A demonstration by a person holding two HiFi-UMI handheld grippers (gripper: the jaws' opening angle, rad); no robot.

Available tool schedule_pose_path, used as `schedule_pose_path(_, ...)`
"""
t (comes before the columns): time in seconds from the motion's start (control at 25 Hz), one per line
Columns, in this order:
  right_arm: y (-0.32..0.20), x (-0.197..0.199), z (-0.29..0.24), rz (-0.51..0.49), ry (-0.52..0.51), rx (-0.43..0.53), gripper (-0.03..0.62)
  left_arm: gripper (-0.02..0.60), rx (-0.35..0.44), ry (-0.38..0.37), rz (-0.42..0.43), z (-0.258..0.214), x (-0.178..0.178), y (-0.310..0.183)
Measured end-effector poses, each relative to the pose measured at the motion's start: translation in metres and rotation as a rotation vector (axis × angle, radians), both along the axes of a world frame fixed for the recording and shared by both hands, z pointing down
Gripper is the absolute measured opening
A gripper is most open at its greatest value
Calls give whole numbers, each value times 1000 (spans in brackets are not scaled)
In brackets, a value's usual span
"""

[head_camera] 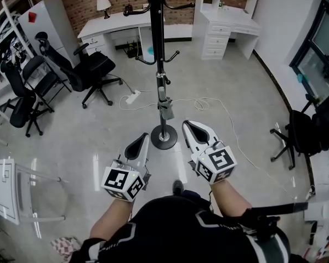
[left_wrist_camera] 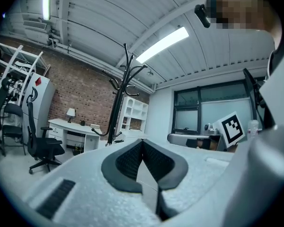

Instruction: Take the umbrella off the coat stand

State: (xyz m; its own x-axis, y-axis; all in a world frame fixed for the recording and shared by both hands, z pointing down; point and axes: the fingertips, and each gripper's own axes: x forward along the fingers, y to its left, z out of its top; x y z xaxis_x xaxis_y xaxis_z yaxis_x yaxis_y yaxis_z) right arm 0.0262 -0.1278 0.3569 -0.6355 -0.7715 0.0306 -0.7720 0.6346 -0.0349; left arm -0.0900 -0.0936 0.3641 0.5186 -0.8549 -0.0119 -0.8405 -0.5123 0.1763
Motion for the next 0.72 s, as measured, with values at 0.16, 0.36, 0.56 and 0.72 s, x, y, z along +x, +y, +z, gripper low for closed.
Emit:
schedule_pose_path(0.16,-30,12,2,-19,3,6,9,9,-13,-7,2,4,17,-32)
schedule_pose_path(0.36,-71,27,8,-29,-3,7,9,9,-29,-9,-8,9,32,-69)
schedule_pose_path(0.56,-103,39,14,-59,0,2,11,9,-47,-23,-49,12,40,-103)
schedule_pose_path(0.72,-123,39,24,-99,21,-3,11,9,-38,-31,-83,15,41,-123)
